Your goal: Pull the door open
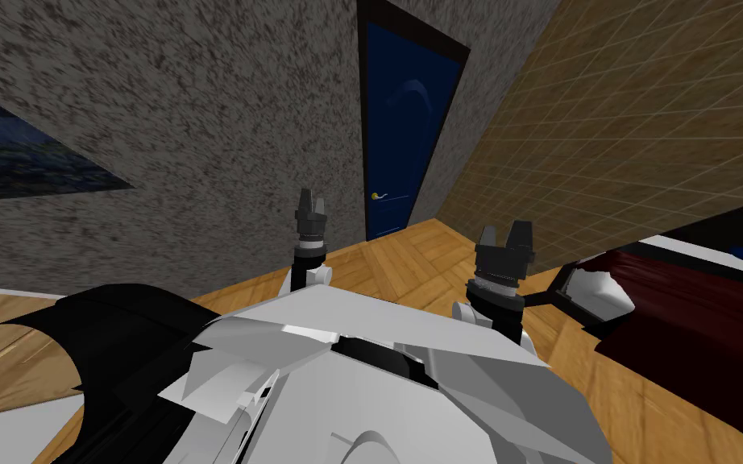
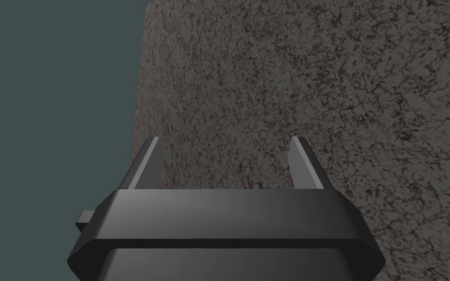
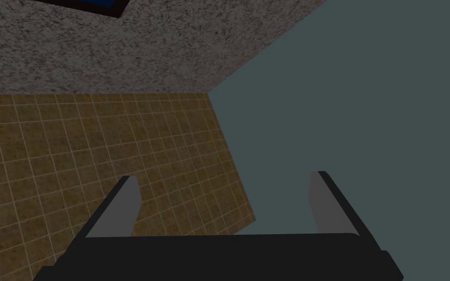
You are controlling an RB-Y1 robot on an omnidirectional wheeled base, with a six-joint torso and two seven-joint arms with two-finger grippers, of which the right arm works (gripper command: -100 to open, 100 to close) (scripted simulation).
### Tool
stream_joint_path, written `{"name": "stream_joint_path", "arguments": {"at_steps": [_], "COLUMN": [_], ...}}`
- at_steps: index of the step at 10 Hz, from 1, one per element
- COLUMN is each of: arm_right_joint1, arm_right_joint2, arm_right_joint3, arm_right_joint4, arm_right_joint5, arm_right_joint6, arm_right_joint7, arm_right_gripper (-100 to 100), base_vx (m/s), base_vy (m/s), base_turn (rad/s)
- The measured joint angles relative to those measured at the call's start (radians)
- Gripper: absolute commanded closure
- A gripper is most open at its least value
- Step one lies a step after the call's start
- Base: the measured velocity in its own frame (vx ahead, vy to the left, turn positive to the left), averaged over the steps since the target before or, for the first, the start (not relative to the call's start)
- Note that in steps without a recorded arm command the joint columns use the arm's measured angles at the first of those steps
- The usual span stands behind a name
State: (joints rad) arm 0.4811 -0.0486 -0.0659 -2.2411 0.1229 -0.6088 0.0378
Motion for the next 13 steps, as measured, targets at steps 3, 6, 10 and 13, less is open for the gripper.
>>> {"name": "stream_joint_path", "arguments": {"at_steps": [3,6,10,13], "arm_right_joint1": [-0.021,-0.076,-0.111,-0.142], "arm_right_joint2": [-0.010,-0.027,-0.041,-0.056], "arm_right_joint3": [0.002,-0.001,0.000,-0.004], "arm_right_joint4": [0.068,0.165,0.248,0.317], "arm_right_joint5": [-0.012,-0.031,-0.049,-0.066], "arm_right_joint6": [-0.012,-0.006,-0.003,-0.002], "arm_right_joint7": [-0.001,-0.003,-0.005,-0.011], "arm_right_gripper": [-100,-100,-100,-100], "base_vx": [0.123,0.137,0.094,0.093], "base_vy": [-0.017,-0.004,-0.015,-0.014], "base_turn": [0.153,0.159,0.116,0.123]}}
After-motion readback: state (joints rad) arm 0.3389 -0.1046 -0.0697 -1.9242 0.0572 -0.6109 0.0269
